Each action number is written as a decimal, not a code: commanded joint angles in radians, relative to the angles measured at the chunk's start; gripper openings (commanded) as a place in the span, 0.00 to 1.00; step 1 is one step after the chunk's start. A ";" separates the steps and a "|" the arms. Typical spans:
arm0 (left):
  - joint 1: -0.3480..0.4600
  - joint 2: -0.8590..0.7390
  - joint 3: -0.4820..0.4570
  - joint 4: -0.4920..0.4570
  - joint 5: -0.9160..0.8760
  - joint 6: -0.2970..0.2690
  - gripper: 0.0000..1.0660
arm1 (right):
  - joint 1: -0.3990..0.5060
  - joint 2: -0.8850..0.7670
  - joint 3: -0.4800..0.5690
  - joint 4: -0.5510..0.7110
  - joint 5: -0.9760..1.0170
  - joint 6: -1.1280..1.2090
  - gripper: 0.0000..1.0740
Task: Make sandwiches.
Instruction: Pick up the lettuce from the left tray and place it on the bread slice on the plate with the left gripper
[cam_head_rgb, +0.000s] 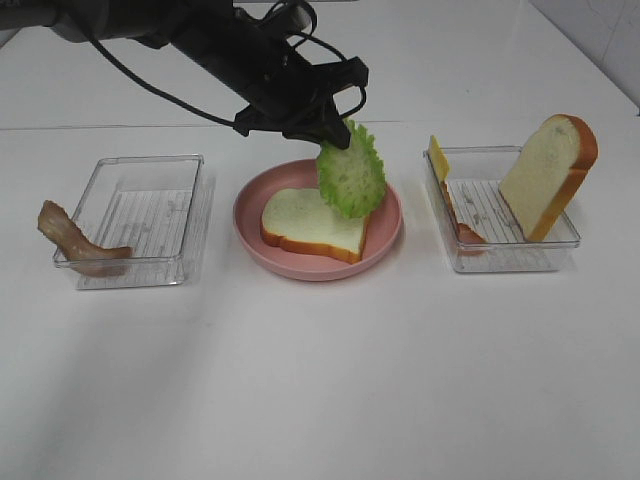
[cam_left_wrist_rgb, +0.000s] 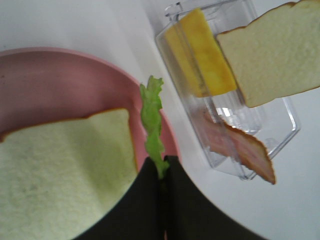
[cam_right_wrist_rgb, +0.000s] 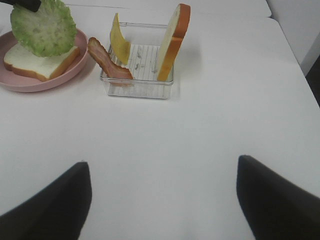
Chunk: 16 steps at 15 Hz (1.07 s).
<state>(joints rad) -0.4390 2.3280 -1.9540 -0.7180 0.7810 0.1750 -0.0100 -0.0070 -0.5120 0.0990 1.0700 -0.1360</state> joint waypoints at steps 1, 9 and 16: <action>-0.003 0.035 0.002 0.031 0.021 -0.002 0.00 | -0.002 -0.014 0.005 -0.004 -0.007 -0.006 0.71; -0.002 0.049 0.002 0.253 0.040 -0.066 0.15 | -0.002 -0.014 0.005 -0.004 -0.007 -0.006 0.71; -0.002 0.019 0.000 0.357 0.014 -0.069 0.72 | -0.002 -0.014 0.005 -0.004 -0.007 -0.006 0.71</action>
<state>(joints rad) -0.4380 2.3640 -1.9530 -0.3780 0.8040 0.1110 -0.0100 -0.0070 -0.5120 0.0990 1.0700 -0.1360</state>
